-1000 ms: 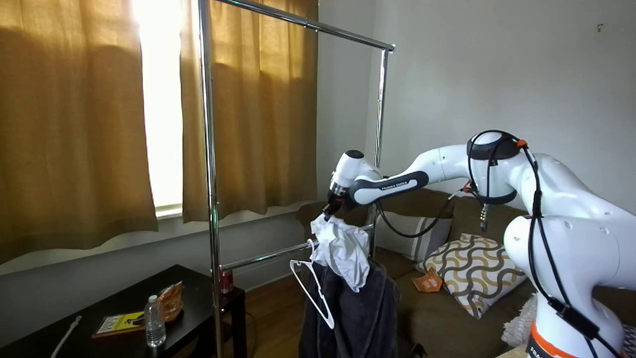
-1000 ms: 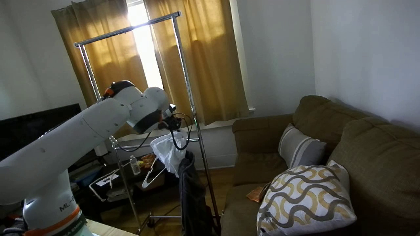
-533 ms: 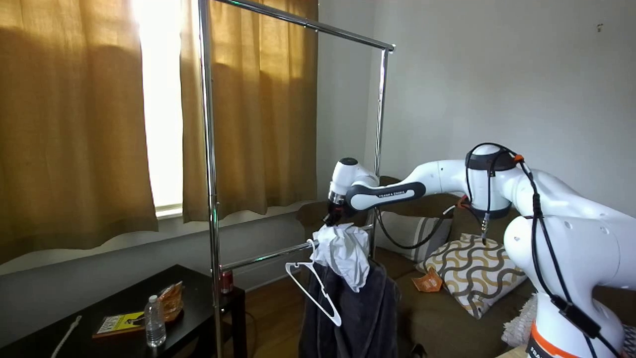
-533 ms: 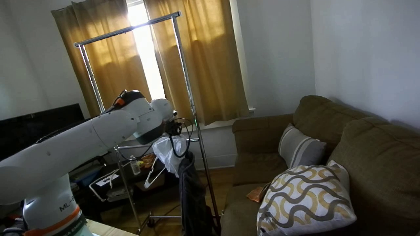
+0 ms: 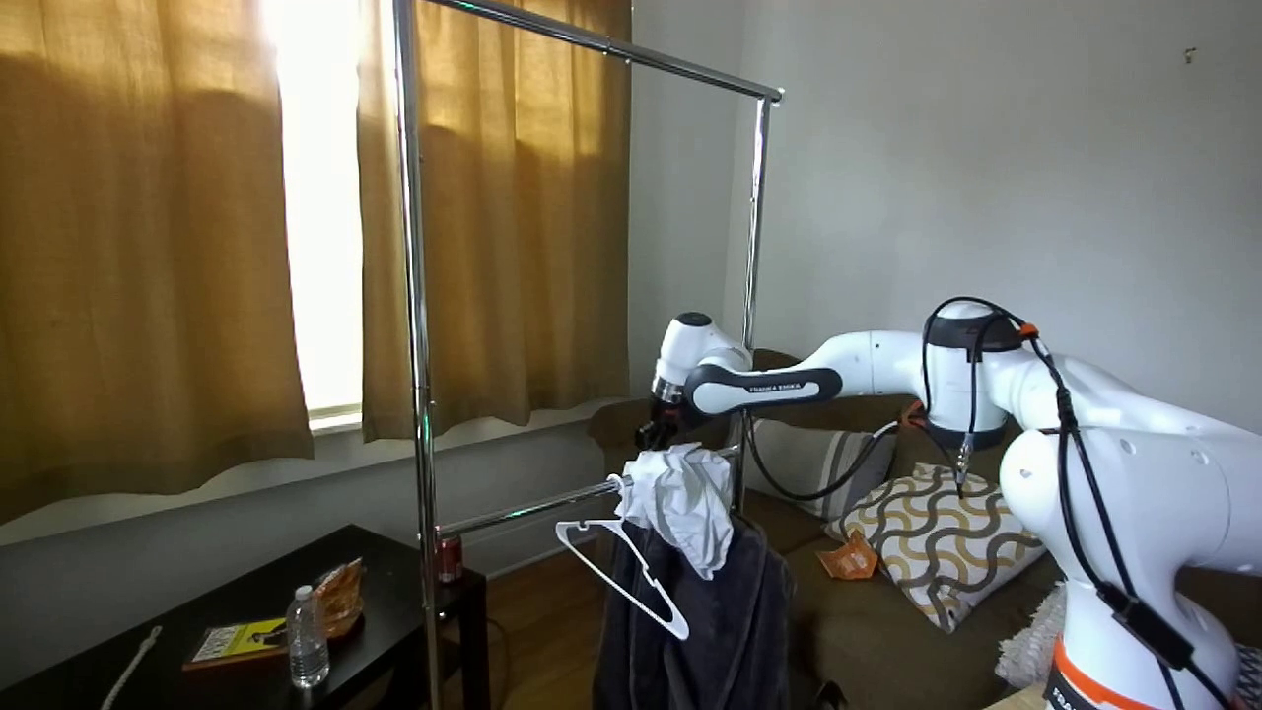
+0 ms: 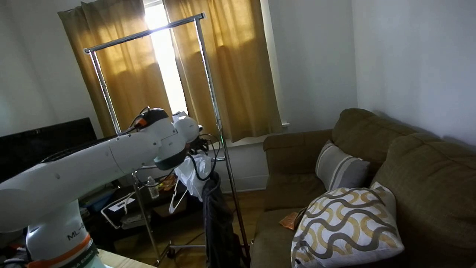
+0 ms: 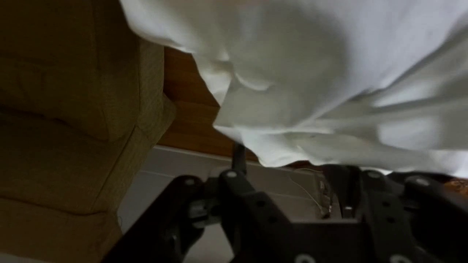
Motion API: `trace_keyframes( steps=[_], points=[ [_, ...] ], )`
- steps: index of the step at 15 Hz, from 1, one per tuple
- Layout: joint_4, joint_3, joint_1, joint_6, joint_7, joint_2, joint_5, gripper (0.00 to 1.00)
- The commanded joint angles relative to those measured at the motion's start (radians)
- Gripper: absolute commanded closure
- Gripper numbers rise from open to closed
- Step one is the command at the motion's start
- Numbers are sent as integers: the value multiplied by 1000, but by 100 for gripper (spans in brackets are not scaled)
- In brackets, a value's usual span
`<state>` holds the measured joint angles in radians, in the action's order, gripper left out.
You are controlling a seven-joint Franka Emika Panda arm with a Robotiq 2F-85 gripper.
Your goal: Remove the hanger from the white cloth, then put the white cloth on the bottom rod
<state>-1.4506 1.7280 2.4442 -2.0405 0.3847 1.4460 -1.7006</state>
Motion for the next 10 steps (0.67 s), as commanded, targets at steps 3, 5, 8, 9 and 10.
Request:
trace_keyframes(
  steps=[3, 5, 8, 9, 10],
  points=[
    [17, -98, 0, 0, -7, 47, -20, 0],
    [20, -90, 0, -26, 7, 11, 21, 0],
    [17, -115, 0, -10, 15, -15, 32, 0],
    [13, -125, 0, -1, 15, -24, 38, 0],
    [5, -133, 0, 15, 12, -42, 44, 0]
  ],
)
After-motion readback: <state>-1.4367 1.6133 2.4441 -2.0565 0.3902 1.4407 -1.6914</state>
